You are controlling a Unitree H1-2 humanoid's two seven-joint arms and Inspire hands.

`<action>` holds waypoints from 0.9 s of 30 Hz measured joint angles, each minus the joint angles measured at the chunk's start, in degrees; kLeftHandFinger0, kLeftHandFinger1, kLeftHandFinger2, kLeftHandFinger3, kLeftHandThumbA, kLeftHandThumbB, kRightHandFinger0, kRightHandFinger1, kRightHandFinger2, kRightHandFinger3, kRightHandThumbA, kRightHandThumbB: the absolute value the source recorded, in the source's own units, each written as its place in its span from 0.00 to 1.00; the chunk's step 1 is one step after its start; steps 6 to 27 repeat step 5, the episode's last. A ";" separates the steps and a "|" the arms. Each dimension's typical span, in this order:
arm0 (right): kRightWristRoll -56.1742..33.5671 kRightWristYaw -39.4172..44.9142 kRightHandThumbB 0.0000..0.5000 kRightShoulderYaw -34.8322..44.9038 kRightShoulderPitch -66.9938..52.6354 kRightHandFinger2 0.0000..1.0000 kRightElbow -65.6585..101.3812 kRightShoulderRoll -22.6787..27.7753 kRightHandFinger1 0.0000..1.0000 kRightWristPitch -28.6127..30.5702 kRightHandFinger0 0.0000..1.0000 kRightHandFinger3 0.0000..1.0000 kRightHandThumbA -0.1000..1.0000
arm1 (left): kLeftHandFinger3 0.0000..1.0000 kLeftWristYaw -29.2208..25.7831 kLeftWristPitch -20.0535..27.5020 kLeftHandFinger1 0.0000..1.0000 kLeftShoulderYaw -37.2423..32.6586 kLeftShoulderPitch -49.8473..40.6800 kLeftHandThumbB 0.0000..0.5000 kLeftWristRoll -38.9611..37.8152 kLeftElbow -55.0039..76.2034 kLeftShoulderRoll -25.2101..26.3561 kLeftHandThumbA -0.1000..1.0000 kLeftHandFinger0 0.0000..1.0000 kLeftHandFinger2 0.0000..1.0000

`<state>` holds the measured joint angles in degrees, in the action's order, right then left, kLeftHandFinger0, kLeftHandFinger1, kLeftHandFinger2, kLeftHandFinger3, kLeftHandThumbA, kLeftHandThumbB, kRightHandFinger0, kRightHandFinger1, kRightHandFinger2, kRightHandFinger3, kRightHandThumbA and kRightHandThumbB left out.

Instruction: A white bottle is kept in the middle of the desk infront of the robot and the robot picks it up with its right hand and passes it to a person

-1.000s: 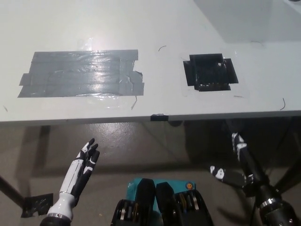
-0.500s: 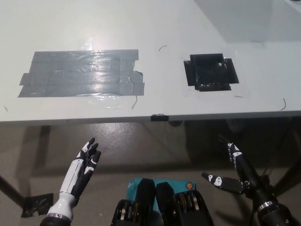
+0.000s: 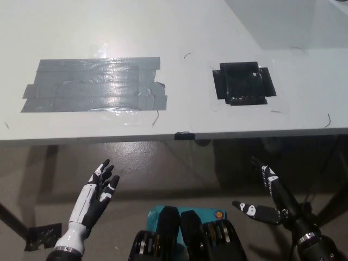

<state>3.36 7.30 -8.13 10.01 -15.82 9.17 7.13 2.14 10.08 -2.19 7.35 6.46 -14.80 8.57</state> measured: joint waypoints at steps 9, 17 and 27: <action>0.00 0.26 0.42 0.07 -0.01 1.00 0.05 0.00 1.00 0.00 1.00 1.00 0.89 | 1.00 0.00 -0.01 1.00 0.00 0.00 0.03 0.01 0.00 0.00 0.85 1.00 1.00; 0.00 0.26 0.42 0.07 -0.01 1.00 0.05 0.00 1.00 0.00 1.00 1.00 0.89 | 1.00 0.00 -0.01 1.00 0.00 0.00 0.03 0.01 0.00 0.00 0.85 1.00 1.00; 0.00 0.26 0.42 0.07 -0.01 1.00 0.05 0.00 1.00 0.00 1.00 1.00 0.89 | 1.00 0.00 -0.01 1.00 0.00 0.00 0.03 0.01 0.00 0.00 0.85 1.00 1.00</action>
